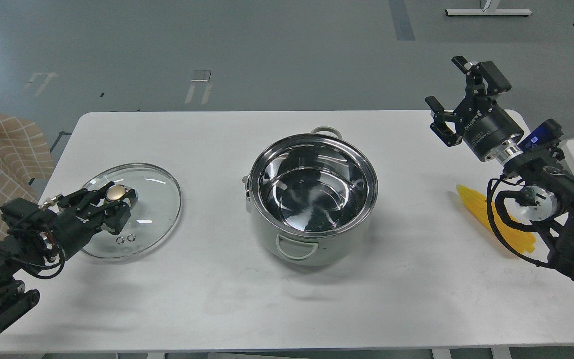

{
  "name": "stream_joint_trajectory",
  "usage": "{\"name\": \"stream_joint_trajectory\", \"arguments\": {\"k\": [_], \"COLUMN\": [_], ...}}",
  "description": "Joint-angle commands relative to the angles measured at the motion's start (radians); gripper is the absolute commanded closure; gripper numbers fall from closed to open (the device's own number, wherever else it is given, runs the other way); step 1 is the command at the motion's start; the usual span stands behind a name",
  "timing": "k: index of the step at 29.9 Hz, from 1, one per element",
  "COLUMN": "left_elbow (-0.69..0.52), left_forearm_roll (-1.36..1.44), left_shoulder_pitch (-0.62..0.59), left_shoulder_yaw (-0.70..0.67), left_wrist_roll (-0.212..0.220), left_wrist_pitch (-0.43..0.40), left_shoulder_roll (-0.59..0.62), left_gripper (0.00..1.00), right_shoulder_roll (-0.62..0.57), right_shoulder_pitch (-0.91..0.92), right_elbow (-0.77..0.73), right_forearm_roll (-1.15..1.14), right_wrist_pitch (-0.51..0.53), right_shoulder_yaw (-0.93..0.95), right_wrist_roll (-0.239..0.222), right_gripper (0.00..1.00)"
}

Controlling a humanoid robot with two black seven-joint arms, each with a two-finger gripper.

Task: Open pot and put corn in
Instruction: 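Lower the glass lid onto the table beside the pot, left gripper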

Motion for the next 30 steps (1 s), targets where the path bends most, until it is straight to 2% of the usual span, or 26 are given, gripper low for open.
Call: {"name": "stream_joint_trajectory", "arguments": {"k": [1, 2, 3, 4, 7, 8, 9, 11, 12, 15, 18, 27, 30], "left_elbow": [0.001, 0.001, 0.001, 0.001, 0.001, 0.001, 0.001, 0.001, 0.001, 0.001, 0.001, -0.022, -0.113], "left_forearm_roll": [-0.006, -0.006, -0.006, -0.006, -0.008, -0.008, -0.008, -0.011, -0.020, -0.031, -0.031, -0.035, -0.090], "left_shoulder_pitch": [0.000, 0.000, 0.000, 0.000, 0.000, -0.001, -0.001, -0.003, -0.003, -0.004, -0.006, -0.026, -0.056], "left_shoulder_yaw": [0.017, 0.018, 0.018, 0.018, 0.017, 0.017, 0.014, 0.011, 0.012, 0.017, 0.017, 0.003, 0.002], "left_wrist_roll": [0.000, 0.000, 0.000, 0.000, 0.000, 0.000, 0.000, 0.000, 0.000, 0.000, 0.000, 0.000, 0.000], "left_wrist_pitch": [0.000, 0.000, 0.000, 0.000, 0.000, 0.000, 0.000, 0.000, 0.000, 0.000, 0.000, 0.000, 0.000], "left_shoulder_roll": [-0.002, -0.002, -0.003, -0.003, -0.006, -0.005, -0.005, -0.005, -0.005, -0.005, -0.006, 0.015, 0.075], "left_gripper": [0.76, 0.81, 0.94, 0.99, 0.99, 0.91, 0.69, 0.31, 0.15, 0.09, 0.06, 0.06, 0.06], "right_shoulder_roll": [0.001, 0.001, 0.001, 0.001, 0.001, 0.001, 0.001, 0.001, 0.000, 0.000, 0.000, 0.001, -0.002], "right_shoulder_pitch": [-0.001, -0.001, -0.001, -0.001, -0.004, -0.007, -0.009, -0.009, -0.009, -0.009, -0.009, -0.015, -0.015], "right_elbow": [0.000, 0.000, 0.000, 0.000, 0.000, 0.001, 0.001, 0.004, 0.006, 0.006, 0.008, 0.008, 0.008], "right_forearm_roll": [0.000, 0.000, 0.000, 0.000, 0.000, 0.000, 0.000, 0.000, -0.001, -0.001, -0.001, -0.001, -0.001], "right_wrist_pitch": [0.000, 0.000, 0.000, 0.000, 0.000, 0.000, 0.000, 0.000, 0.000, 0.000, 0.000, 0.000, 0.000], "right_shoulder_yaw": [0.000, 0.000, 0.000, 0.000, 0.000, 0.000, 0.000, 0.000, 0.000, 0.000, 0.000, 0.000, 0.000], "right_wrist_roll": [0.000, 0.000, 0.000, 0.000, 0.000, 0.000, 0.000, 0.000, 0.000, 0.000, 0.000, 0.000, 0.000], "right_gripper": [0.03, 0.03, 0.03, 0.03, 0.03, 0.03, 0.03, 0.03, 0.03, 0.03, 0.03, 0.03, 0.03]}}
